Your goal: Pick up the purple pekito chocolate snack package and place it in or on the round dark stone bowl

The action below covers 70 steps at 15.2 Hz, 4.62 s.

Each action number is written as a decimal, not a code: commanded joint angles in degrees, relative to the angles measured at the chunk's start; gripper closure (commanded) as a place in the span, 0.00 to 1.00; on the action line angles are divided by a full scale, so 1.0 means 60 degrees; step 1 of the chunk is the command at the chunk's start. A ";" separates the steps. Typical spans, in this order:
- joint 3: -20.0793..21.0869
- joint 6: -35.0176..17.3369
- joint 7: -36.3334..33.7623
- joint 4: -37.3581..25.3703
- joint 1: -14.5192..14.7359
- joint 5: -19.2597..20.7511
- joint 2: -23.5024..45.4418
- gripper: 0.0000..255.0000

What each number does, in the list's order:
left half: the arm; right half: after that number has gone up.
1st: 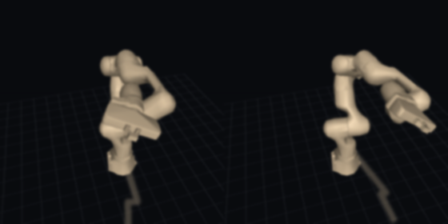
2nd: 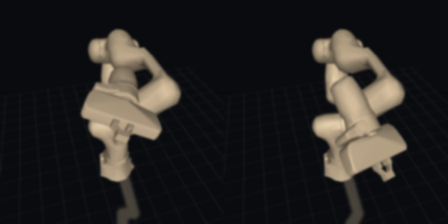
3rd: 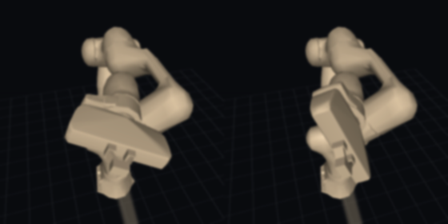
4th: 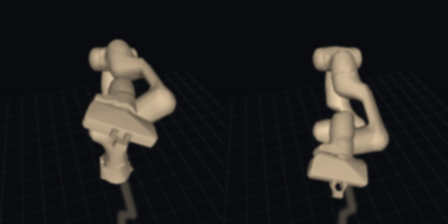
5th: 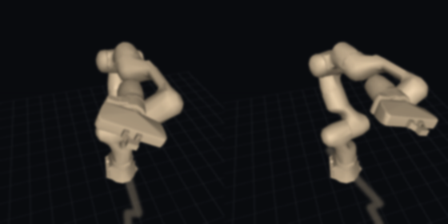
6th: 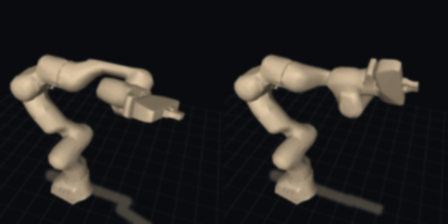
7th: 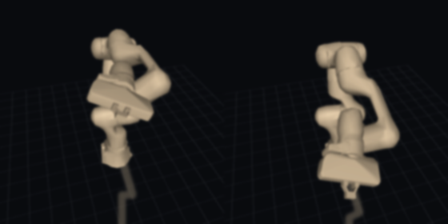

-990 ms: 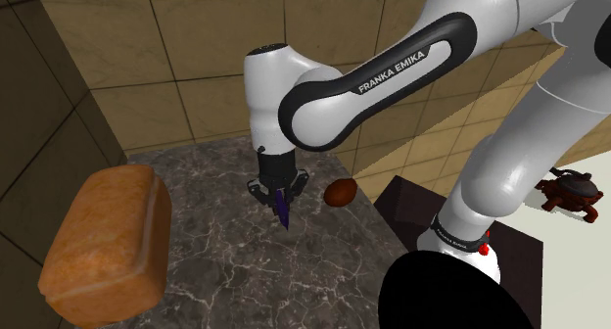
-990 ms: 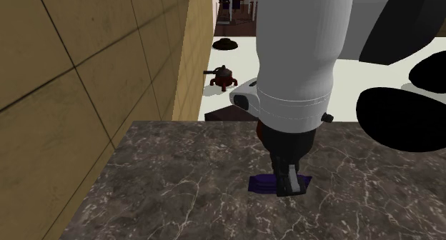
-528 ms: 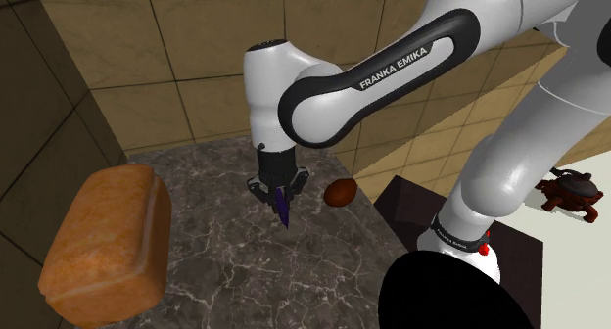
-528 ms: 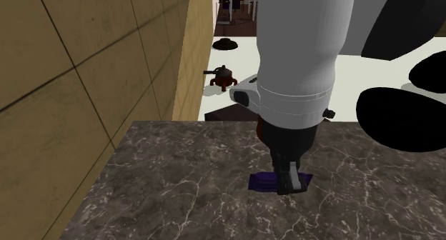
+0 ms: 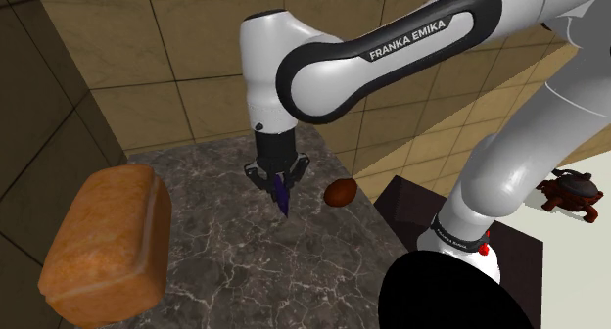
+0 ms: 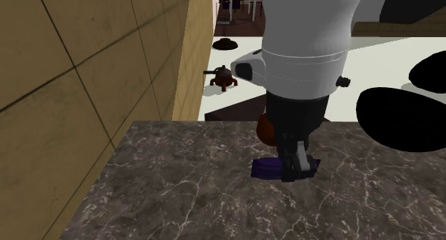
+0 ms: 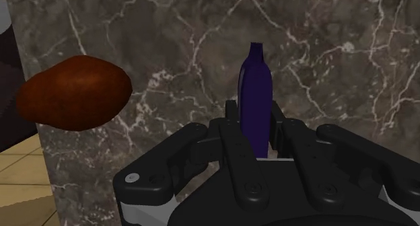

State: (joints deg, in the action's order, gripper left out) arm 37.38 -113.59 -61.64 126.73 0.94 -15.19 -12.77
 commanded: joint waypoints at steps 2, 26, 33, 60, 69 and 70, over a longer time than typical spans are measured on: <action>-0.0078 0.0413 0.0012 -0.0297 -0.0012 -0.0013 -0.0122 1.00; -0.0482 0.3161 -0.0254 -0.1921 0.0190 -0.0463 -0.1415 1.00; -0.0521 0.3660 -0.0726 -0.0575 0.1100 -0.1547 -0.3527 1.00; 0.0829 0.4551 -0.3425 0.1646 0.3772 -0.4415 -0.7633 1.00; 0.1186 0.4040 -0.3292 0.2279 0.3880 -0.4740 -0.7778 1.00; 0.1185 0.4038 -0.3293 0.2280 0.3882 -0.4739 -0.7776 1.00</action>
State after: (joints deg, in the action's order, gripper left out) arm 44.31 -89.42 -81.41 140.26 24.18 -43.59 -59.49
